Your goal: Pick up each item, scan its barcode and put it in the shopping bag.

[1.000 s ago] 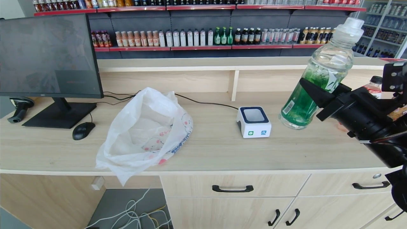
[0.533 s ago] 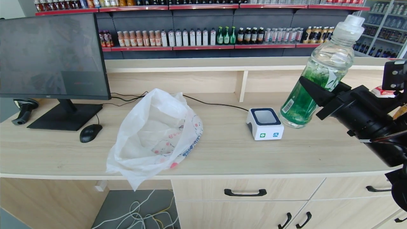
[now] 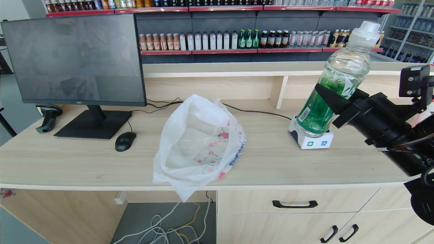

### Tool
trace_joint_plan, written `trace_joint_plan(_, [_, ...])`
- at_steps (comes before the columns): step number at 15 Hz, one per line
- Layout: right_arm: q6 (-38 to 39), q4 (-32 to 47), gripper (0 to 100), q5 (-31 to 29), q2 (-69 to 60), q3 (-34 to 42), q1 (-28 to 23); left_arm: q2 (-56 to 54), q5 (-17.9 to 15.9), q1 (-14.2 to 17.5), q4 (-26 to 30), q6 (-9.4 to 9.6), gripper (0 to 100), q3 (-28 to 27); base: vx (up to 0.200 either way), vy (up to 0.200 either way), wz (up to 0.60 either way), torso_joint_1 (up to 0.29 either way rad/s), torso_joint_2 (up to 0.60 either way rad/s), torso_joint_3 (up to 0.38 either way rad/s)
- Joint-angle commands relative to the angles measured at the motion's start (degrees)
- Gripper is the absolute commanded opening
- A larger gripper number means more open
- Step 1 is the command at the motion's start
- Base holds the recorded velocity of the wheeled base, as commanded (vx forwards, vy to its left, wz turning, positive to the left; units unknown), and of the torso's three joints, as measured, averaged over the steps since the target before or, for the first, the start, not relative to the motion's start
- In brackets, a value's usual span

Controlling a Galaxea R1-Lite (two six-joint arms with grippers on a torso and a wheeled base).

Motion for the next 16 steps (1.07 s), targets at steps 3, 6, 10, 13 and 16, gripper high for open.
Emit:
trace_joint_plan(3, [-0.1,-0.08,0,0.01,0.72,-0.17,0.81,-0.02,-0.04,-0.01,-0.04,0.07,100,0.0,0.0,0.0,0.0,0.0,0.0,0.0])
trace_joint_plan(6, [-0.1,-0.08,0,0.01,1.16,-0.34,0.9,-0.02,-0.04,-0.01,-0.04,0.07,100,0.0,0.0,0.0,0.0,0.0,0.0,0.0])
trace_joint_plan(10, [-0.18,-0.08,0,0.1,1.6,-0.52,0.9,-0.02,-0.04,0.07,-0.04,0.07,100,0.0,0.0,0.0,0.15,0.001,0.0,0.001])
trace_joint_plan(13, [-0.27,-0.08,0,0.01,1.6,-0.52,0.9,-0.02,-0.04,0.07,-0.04,0.07,100,0.0,0.0,0.0,0.6,-0.004,0.0,0.006])
trace_joint_plan(16, [-0.27,-0.08,0,0.01,1.52,-0.61,0.9,-0.02,-0.04,0.07,-0.04,-0.02,100,0.0,0.0,0.0,0.6,0.004,0.0,0.004])
